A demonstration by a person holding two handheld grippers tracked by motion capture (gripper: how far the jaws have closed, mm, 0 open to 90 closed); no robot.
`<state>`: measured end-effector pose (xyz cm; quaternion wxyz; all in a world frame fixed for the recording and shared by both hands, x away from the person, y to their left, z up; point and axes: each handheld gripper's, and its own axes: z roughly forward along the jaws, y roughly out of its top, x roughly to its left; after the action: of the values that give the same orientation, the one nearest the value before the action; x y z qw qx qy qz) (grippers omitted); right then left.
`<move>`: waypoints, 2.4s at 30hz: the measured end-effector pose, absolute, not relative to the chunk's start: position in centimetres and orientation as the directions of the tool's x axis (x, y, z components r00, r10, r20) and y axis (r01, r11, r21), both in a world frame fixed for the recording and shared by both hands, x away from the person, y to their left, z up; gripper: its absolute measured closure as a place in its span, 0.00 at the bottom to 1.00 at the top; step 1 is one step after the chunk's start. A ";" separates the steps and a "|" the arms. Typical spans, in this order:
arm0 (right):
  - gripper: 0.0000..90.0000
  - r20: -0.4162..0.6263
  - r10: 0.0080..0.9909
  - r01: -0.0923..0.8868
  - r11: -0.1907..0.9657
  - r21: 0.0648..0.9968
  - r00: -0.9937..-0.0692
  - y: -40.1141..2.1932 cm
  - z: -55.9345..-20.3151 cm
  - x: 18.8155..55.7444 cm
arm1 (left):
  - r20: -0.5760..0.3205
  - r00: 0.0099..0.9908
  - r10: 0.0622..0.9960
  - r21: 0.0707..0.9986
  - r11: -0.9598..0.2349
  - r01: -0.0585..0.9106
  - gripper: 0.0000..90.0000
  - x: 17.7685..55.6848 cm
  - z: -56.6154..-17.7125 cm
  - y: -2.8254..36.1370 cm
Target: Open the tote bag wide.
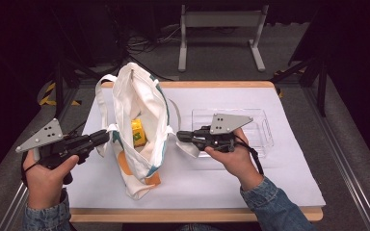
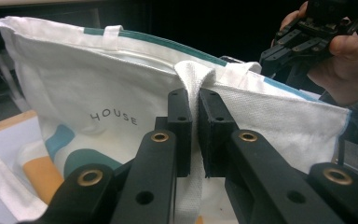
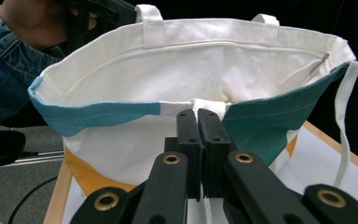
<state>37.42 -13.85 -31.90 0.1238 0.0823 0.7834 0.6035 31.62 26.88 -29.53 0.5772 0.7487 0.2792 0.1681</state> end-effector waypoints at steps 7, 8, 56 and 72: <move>0.99 -0.088 0.292 -0.014 0.249 0.968 -0.952 -14.5 -31.5 37.5 | -0.078 0.770 0.634 0.966 -0.144 0.216 0.94 31.0 -29.4 28.3; 0.99 -0.087 0.292 -0.013 0.248 0.969 -0.952 -14.6 -31.5 37.5 | -0.078 0.770 0.634 0.966 -0.144 0.216 0.94 31.0 -29.4 28.3; 0.98 0.005 0.319 0.140 0.404 0.904 -0.948 -16.2 -36.8 37.8 | -0.235 0.661 0.713 0.789 -0.257 0.558 0.95 32.3 -35.8 33.8; 0.98 0.017 0.315 0.166 0.454 0.875 -0.949 -15.5 -38.7 38.2 | -0.313 0.677 0.666 0.757 -0.256 0.601 0.95 33.3 -38.0 34.6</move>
<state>38.16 -15.55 -38.66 0.0738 0.1415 0.8494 0.5030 33.33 34.56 -38.02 0.4603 0.7918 0.4000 0.0350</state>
